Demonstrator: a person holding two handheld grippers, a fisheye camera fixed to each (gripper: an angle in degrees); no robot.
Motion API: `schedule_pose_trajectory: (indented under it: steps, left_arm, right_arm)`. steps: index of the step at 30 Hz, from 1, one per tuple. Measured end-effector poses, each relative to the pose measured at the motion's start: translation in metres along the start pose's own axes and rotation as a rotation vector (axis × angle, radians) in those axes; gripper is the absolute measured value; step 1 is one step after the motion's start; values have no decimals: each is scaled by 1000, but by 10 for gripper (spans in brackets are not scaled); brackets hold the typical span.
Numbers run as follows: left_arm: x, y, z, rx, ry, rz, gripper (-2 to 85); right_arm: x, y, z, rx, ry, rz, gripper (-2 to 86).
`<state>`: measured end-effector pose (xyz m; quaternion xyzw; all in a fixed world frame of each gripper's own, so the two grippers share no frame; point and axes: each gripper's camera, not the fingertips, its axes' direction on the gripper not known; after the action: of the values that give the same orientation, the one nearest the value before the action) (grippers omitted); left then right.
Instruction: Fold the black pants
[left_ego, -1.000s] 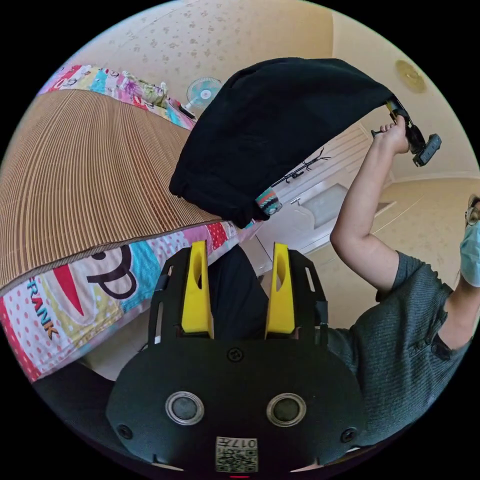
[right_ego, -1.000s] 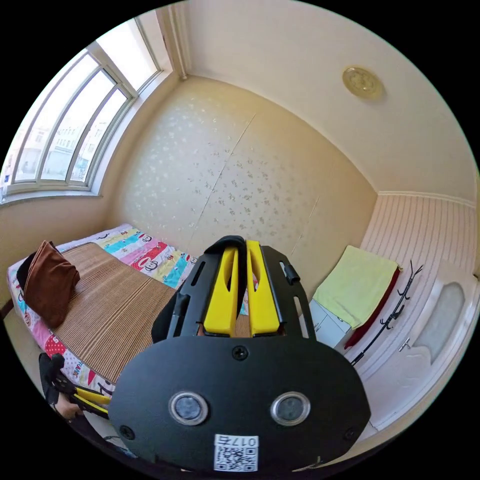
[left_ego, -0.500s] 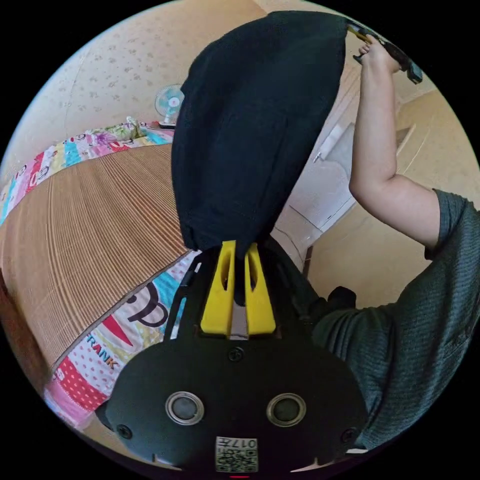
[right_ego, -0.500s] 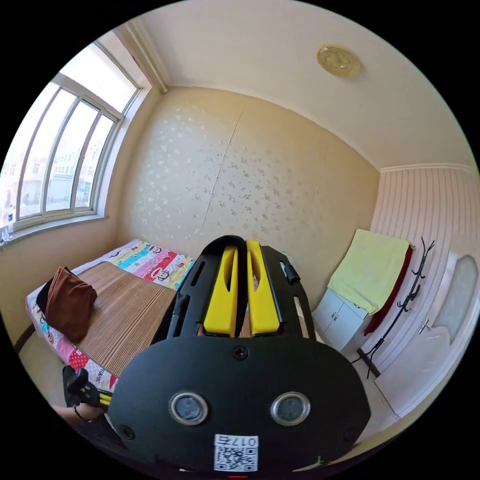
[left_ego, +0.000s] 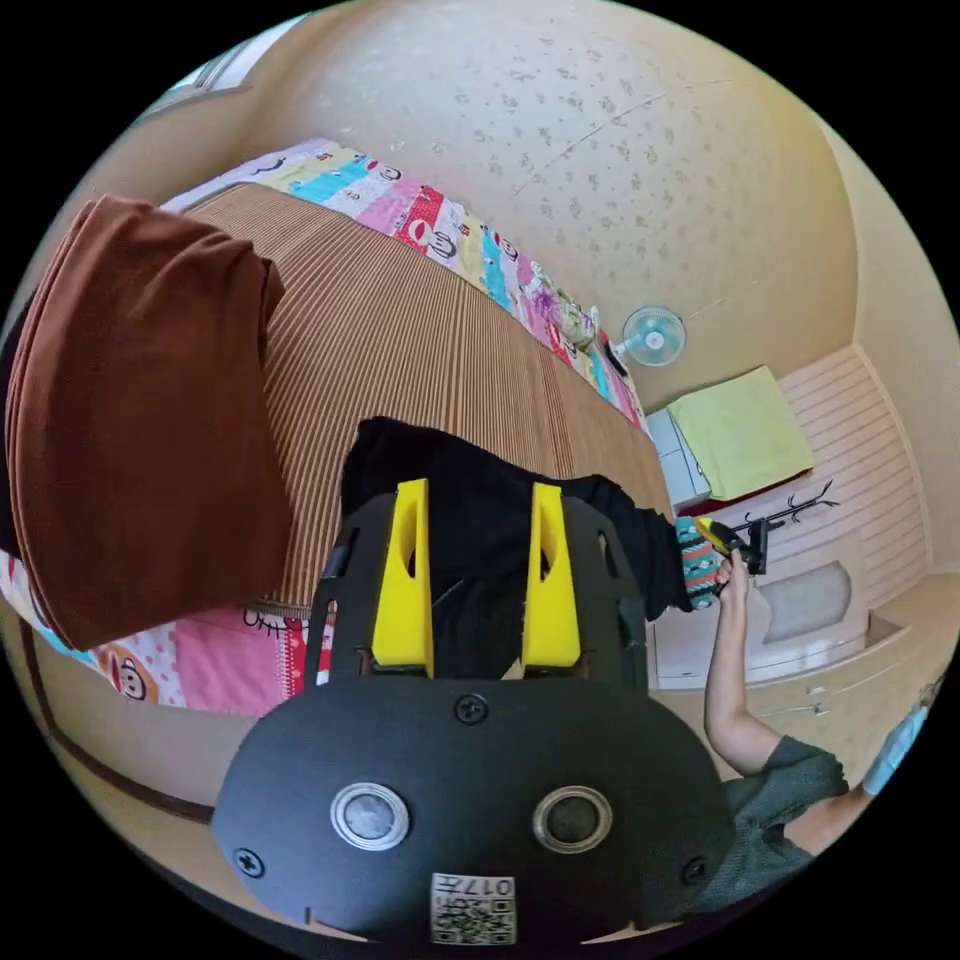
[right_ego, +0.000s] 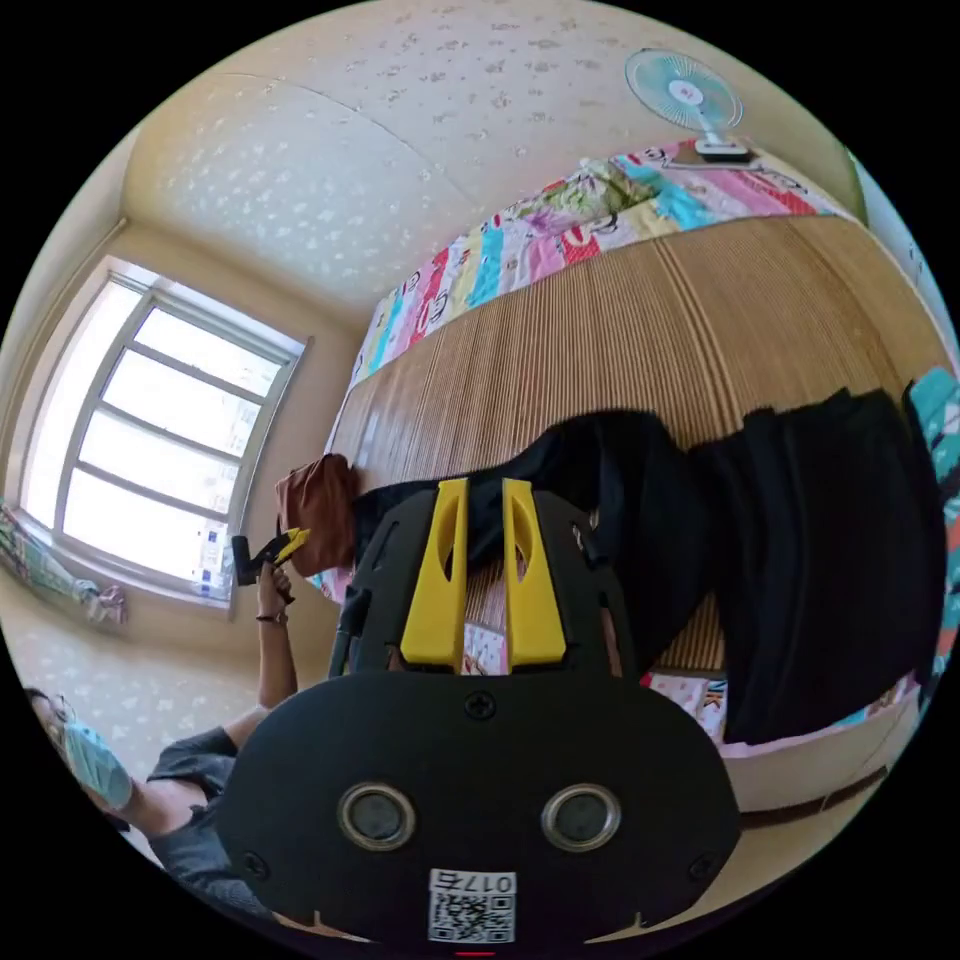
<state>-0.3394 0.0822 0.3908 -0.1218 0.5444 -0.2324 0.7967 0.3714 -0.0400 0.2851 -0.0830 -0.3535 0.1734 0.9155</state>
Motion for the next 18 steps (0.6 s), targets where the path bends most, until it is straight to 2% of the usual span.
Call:
schedule_pose_trajectory:
  steps: [2,6,10,12,14,15,18]
  left_arm:
    - [-14,48,26,-38,-84,-62,153]
    - [-26,127,51,-40,-107,-191,187]
    - [-31,186,85,-58,135,-297,182]
    - [-29,188,111,-129,216,-274,147]
    - [-16,176,130,-191,284,-217,68]
    - [-9,171,127,-190,272,-189,61]
    - [48,122,90,-217,92,76,42]
  right_arm:
    - [39,40,13,-40,-139,36,67]
    - [83,93,10,-35,-292,126,64]
    - [111,123,-15,-7,-323,202,62]
    - [118,122,-26,-7,-303,220,60]
    - [120,109,-33,-25,-305,223,58]
    - [119,106,-35,-25,-311,220,57]
    - [105,87,-45,12,-361,175,48]
